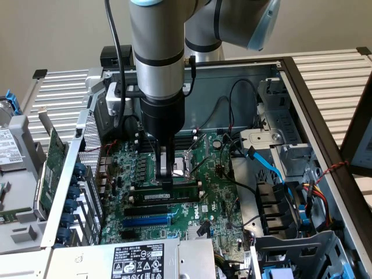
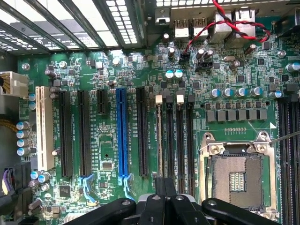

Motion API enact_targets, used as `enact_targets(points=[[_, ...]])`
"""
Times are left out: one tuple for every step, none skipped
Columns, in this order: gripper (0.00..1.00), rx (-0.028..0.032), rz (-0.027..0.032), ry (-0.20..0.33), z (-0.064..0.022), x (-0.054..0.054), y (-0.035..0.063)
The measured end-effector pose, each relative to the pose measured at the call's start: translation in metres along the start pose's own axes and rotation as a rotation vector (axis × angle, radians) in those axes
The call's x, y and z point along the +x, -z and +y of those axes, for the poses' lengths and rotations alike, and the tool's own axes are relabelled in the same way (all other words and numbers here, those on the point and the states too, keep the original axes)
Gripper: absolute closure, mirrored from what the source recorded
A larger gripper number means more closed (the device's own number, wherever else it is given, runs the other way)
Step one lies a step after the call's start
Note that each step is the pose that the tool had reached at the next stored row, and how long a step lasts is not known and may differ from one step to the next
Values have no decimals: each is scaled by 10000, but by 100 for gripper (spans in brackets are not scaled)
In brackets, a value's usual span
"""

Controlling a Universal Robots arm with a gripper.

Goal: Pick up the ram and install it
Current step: 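Press down the ram until it locks into place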

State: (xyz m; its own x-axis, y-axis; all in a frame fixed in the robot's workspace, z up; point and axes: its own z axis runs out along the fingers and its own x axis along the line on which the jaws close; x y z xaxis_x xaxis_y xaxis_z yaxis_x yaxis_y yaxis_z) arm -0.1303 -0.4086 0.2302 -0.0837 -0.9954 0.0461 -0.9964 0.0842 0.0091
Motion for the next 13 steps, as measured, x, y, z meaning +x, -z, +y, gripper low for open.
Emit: enact_targets(points=[[89, 1, -1, 1, 0, 2, -1], [89, 1, -1, 2, -1, 7, -1], [89, 1, -1, 1, -2, 11, -1], [89, 1, -1, 0, -1, 15, -1], [89, 2, -2, -1, -1, 15, -2], [89, 1, -2, -1, -1, 17, -2], [89, 1, -2, 0, -2, 18, -2], [89, 1, -1, 0, -2, 19, -2], [89, 1, 0, 0, -2, 19, -3], [89, 0, 0, 0, -1, 19, -5], [89, -1, -2, 0, -1, 20, -7], [89, -1, -5, 1, -1, 20, -10], [89, -2, -10, 2, 0, 19, -14]])
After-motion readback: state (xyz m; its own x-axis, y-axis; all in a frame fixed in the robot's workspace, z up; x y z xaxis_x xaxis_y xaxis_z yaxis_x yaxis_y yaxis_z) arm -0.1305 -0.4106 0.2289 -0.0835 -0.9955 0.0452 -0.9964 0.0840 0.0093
